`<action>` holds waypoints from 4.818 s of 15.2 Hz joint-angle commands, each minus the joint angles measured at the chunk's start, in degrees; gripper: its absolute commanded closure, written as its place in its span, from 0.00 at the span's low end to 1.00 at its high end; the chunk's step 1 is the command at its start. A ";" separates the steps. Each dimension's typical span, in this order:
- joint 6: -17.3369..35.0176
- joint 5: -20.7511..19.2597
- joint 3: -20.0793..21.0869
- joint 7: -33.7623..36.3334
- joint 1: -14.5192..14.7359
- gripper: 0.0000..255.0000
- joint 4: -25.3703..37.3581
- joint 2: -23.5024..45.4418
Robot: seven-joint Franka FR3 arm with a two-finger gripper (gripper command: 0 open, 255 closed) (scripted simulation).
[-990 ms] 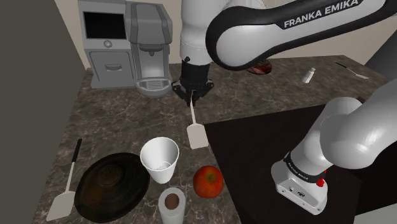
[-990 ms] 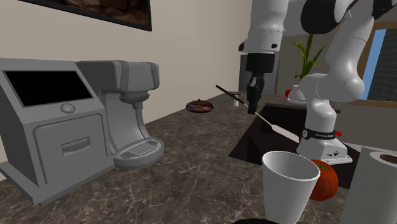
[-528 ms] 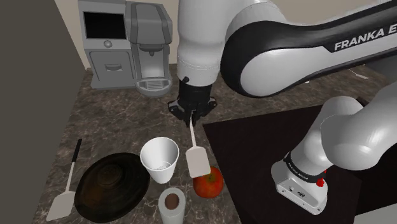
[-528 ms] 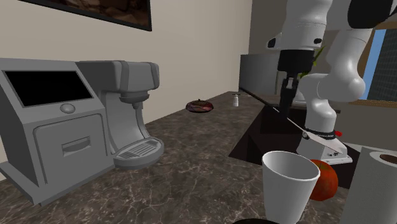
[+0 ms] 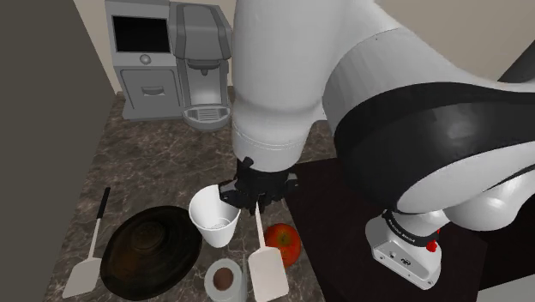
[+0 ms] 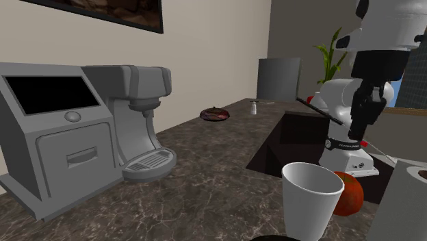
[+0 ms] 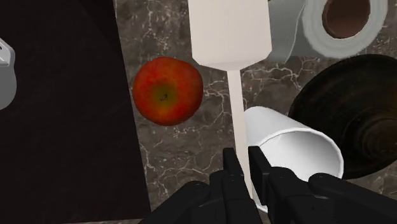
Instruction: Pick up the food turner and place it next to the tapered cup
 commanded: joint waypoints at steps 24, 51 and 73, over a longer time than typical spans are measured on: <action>6.84 -9.72 20.41 29.43 2.74 1.00 8.01 18.03; 23.51 -35.06 13.88 48.20 8.91 1.00 2.61 39.23; 20.34 -29.17 17.68 44.32 6.18 0.00 3.04 34.68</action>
